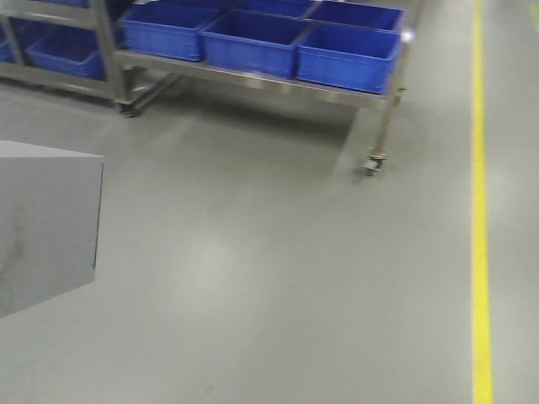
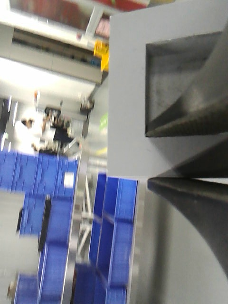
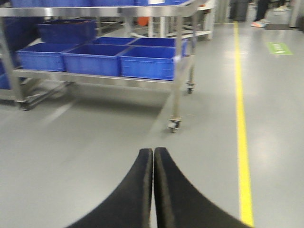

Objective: Sort gray base to blue bin
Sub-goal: 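Drive the base away from the table holding the block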

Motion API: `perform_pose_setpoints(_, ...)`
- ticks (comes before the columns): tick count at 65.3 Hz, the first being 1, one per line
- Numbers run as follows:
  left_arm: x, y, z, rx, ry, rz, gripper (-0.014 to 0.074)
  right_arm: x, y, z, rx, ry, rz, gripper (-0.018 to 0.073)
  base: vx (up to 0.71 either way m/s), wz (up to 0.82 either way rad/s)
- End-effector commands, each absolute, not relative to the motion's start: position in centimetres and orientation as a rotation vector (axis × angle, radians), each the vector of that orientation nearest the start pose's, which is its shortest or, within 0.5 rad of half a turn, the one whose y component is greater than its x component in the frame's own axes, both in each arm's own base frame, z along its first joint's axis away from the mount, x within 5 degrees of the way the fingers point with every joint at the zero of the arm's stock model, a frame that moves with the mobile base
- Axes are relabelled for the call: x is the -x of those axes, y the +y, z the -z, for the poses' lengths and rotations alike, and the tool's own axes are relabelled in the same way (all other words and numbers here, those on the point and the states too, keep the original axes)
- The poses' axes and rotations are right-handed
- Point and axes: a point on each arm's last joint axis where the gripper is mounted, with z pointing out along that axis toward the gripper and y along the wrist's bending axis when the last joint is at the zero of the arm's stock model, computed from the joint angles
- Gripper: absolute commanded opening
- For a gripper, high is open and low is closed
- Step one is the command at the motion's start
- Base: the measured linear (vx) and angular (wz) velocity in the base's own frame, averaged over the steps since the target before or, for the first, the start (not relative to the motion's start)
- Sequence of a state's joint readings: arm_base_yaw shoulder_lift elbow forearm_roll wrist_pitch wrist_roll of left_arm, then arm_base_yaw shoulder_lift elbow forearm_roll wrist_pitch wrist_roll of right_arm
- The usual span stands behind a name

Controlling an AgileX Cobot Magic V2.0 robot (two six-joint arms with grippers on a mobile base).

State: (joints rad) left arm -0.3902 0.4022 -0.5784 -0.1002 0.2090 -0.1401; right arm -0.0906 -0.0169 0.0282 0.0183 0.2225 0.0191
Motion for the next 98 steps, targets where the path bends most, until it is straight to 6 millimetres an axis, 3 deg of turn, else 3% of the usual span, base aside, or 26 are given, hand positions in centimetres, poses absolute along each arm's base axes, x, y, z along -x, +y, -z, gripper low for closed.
perform_pose_setpoints(1, -7.29, -3.14, -37.96, -0.111, 1.402, 0.544, -0.0006, -5.58, -0.49, -19.06, -0.093, 1.641, 0.049, -0.0005, 0.17, -0.65)
perform_pose_setpoints(39, -7.29, -3.14, -37.96, -0.111, 1.402, 0.544, -0.0006, -5.58, -0.49, -19.07, -0.093, 1.640, 0.049, -0.0005, 0.22, -0.46)
perform_pose_setpoints(98, -7.29, -3.14, -37.96, -0.111, 1.402, 0.544, -0.0006, -5.58, -0.49, -19.07, -0.093, 1.640, 0.049, -0.0005, 0.34, 0.13)
